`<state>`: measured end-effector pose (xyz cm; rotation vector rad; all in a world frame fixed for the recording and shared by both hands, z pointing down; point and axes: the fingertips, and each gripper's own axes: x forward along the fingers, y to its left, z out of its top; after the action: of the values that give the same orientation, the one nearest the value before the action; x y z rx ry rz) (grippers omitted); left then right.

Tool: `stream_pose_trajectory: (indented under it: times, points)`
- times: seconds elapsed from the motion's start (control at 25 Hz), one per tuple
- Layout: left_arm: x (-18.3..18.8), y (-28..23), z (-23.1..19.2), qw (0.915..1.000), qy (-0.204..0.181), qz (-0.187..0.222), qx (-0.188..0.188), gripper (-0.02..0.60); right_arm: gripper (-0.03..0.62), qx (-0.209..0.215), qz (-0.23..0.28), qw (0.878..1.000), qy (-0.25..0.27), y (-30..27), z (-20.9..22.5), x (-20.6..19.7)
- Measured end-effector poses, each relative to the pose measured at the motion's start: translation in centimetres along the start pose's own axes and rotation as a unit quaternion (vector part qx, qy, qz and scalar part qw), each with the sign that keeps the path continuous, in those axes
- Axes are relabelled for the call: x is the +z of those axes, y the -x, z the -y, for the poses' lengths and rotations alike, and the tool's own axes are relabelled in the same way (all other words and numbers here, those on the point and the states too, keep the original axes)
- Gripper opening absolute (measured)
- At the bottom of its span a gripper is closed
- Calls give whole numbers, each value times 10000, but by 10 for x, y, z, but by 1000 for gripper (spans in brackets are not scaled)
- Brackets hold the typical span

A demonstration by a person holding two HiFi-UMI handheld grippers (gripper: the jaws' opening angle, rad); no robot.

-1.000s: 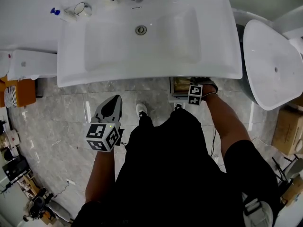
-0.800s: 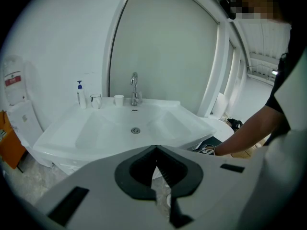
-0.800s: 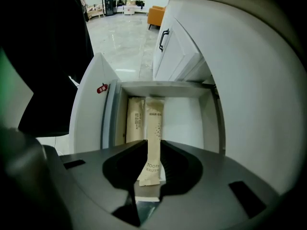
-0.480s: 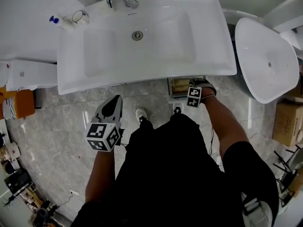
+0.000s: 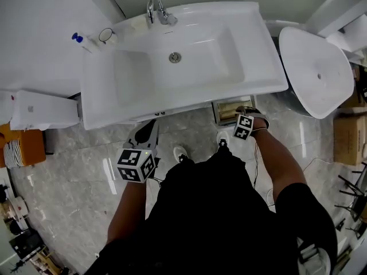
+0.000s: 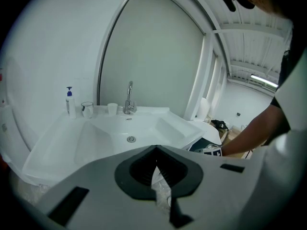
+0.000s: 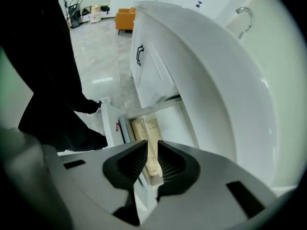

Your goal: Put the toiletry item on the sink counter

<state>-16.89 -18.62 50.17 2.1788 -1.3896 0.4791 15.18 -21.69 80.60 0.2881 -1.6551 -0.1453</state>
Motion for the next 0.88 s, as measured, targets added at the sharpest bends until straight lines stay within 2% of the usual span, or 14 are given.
stream_pose_trajectory:
  times: [0.2,0.32,0.4,0.52,0.64,0.72,0.8,0.88]
  points:
    - [4,10,-16,9994,-170,76,-291,-3,55,-141,173,9929,-1167,33,1,26]
    - [4,18,-26,9988,-267,97,-410,-3,14,-229,606,9729,-2218,70,8,54]
    - [5,21,-32,9985,-298,104,-458,-4,5,-187,1178,9453,-3037,100,13,80]
    - [6,23,-34,9978,-324,121,-563,-3,3,-184,2269,8822,-4123,154,23,123]
    - [8,27,-29,9967,-385,167,-688,-3,3,-293,3236,8168,-4767,212,37,157]
    - [10,29,-25,9961,-402,218,-761,-3,3,-330,3812,7780,-4983,247,46,176]
    - [11,32,-18,9953,-424,262,-831,-4,5,-355,4292,7509,-5007,279,54,191]
    - [13,35,-12,9946,-459,308,-882,-3,3,-453,4577,7420,-4878,304,61,201]
